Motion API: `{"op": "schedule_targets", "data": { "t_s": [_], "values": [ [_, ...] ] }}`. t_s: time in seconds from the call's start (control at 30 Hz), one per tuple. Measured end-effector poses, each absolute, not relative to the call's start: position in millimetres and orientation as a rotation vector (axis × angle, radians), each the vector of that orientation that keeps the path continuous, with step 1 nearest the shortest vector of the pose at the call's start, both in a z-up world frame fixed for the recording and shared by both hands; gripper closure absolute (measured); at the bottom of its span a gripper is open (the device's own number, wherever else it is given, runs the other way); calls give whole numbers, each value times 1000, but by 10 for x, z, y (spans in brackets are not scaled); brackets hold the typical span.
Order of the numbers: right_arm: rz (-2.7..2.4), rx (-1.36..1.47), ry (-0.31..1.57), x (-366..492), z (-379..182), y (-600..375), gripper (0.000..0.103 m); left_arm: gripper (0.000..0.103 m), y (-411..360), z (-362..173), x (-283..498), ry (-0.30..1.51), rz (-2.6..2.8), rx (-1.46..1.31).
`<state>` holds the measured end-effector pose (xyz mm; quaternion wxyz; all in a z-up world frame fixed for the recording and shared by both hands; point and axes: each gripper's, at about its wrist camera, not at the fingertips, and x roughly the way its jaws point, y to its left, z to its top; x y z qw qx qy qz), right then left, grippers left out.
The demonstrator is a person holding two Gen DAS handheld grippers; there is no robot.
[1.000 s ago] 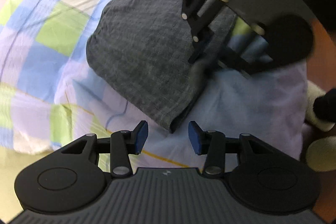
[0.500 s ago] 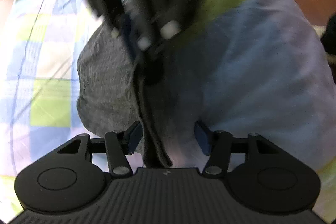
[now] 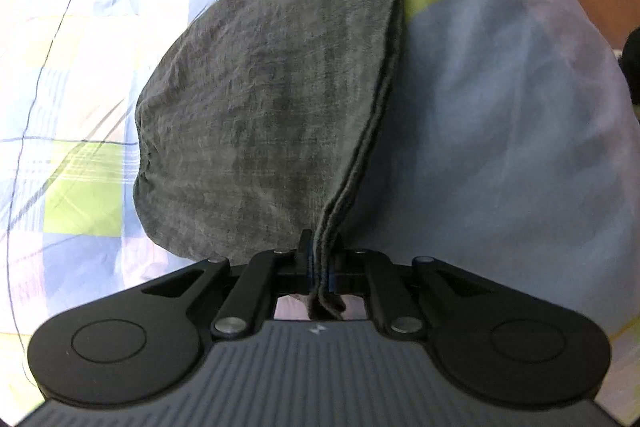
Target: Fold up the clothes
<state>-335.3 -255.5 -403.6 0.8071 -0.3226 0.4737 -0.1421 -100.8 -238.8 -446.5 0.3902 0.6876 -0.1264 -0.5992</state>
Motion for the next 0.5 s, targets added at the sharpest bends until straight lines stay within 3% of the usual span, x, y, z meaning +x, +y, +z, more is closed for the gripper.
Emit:
{"op": "schedule_targets", "data": {
  "t_s": [0.13,0.17,0.3,0.37,0.5],
  "values": [
    [-302,-759,995,-3337,-4104,-2526,69,100,-2393,-4495,-1003,-314,-1536,1753],
    [-292,-724,999,-3328,-4097,-2542,80,101,-2398,-4491,-989,-310,-1544,1755],
    [-245,-525,1045,-3269,-3798,-2714,99,102,-2486,-4304,-902,-190,-1616,1720],
    [-221,-419,1070,-3221,-3612,-2864,100,102,-2607,-4032,-811,-65,-1675,1651],
    [-199,-144,1048,-3123,-2991,-3382,100,102,-2795,-3617,-671,7,-1728,1581]
  ]
}}
